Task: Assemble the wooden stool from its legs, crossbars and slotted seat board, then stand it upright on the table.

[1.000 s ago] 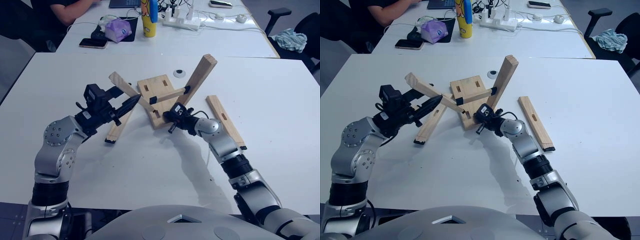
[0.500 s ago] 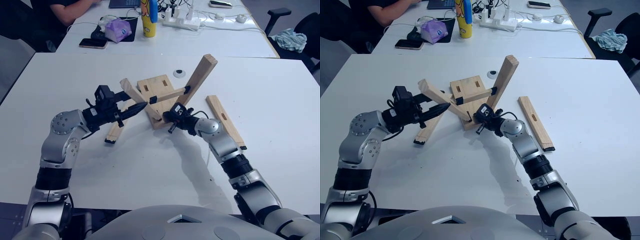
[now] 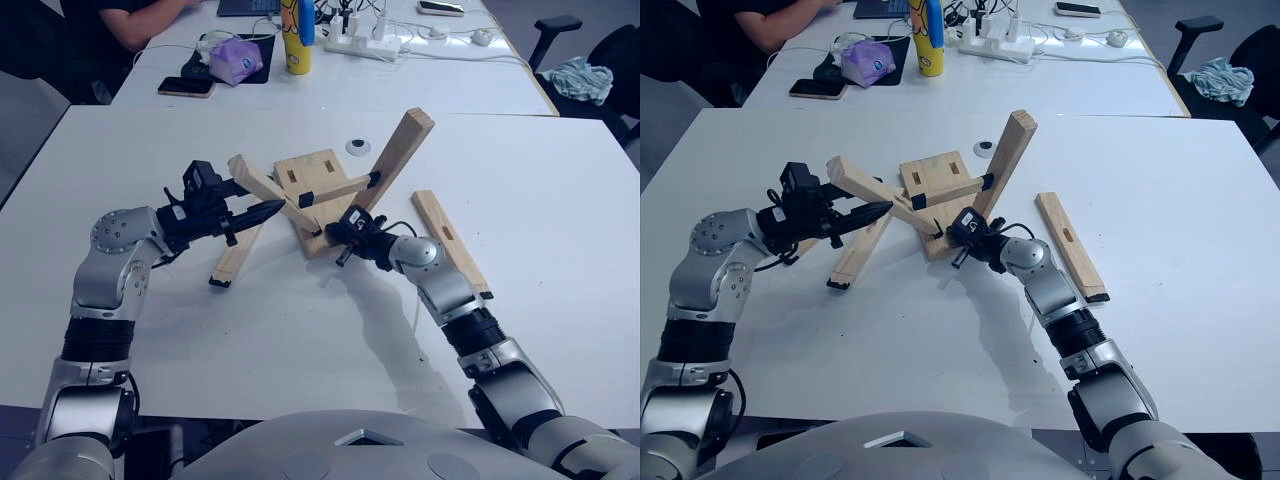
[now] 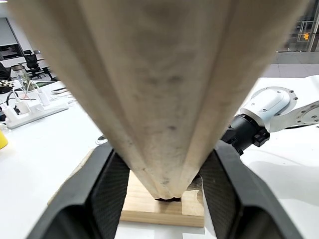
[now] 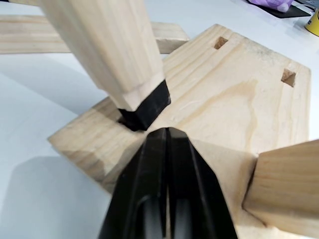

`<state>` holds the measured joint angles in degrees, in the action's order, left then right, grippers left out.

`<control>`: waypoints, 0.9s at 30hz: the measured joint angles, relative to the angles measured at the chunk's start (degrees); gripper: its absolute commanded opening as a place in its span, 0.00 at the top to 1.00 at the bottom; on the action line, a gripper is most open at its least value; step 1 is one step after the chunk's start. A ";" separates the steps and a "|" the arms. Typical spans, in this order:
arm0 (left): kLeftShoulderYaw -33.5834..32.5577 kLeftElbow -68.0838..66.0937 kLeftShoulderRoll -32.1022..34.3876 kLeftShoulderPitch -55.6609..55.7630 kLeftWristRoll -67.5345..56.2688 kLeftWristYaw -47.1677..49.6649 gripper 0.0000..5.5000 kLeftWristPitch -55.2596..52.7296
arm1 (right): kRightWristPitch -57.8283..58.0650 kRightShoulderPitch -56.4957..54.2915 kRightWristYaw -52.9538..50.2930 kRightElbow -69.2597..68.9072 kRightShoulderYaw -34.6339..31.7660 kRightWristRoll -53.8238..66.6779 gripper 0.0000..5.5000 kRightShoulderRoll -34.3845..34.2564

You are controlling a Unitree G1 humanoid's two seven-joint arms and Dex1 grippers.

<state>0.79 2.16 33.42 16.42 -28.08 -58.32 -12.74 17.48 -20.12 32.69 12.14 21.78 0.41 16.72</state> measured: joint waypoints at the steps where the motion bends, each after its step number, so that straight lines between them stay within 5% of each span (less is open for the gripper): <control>1: 0.00 -0.02 0.20 0.35 0.00 -0.24 0.62 -0.49 | 0.00 0.00 0.00 0.00 0.00 0.00 1.00 0.00; 27: 3.27 0.79 1.07 4.17 3.09 -0.41 0.62 -3.52 | 0.01 0.00 0.00 0.01 0.00 0.02 1.00 0.00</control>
<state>4.06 2.95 34.49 20.59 -24.98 -58.73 -16.27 17.50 -20.11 32.69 12.15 21.78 0.43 16.72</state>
